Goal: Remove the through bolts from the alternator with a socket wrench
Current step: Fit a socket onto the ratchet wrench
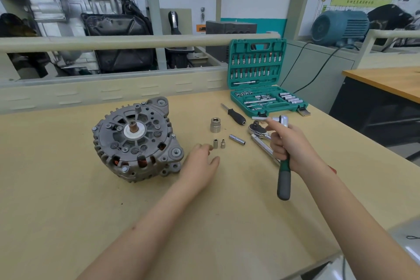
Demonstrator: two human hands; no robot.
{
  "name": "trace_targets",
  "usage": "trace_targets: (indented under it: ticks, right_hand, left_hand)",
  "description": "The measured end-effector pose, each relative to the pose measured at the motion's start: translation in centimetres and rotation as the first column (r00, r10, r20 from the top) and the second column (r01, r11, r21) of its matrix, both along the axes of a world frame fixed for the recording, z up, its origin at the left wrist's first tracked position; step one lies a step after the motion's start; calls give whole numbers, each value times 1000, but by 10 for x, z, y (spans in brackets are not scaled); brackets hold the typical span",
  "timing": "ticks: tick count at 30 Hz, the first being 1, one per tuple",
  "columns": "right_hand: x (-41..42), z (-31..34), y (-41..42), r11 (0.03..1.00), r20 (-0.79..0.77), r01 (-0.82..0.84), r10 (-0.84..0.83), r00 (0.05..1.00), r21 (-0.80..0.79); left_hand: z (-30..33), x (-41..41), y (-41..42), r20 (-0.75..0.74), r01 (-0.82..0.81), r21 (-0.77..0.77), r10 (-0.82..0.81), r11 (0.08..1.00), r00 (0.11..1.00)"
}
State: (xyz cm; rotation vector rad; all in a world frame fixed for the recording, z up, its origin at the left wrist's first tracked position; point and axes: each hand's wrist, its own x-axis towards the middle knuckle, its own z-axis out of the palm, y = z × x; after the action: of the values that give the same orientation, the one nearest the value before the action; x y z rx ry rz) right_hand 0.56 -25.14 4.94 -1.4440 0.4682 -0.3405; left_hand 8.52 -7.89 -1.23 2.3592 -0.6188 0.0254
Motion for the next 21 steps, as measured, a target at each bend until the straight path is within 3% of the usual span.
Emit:
trace_targets:
  ticks: [6,12,21]
  right_hand:
    - [-8,-11,-5,1000,-42,-18,18,999,0]
    - [-11,-15,-8,1000,-59,-22,21,998,-17]
    - [-6,-24,6,998,-93,-66,64,994,-18]
  left_hand:
    - [-6,33,-33,-18,-71,77,73,995,997]
    - [-9,45,-41,49,-48,198,39,979,998]
    - [-14,42,-29,116,-37,237,10,971,993]
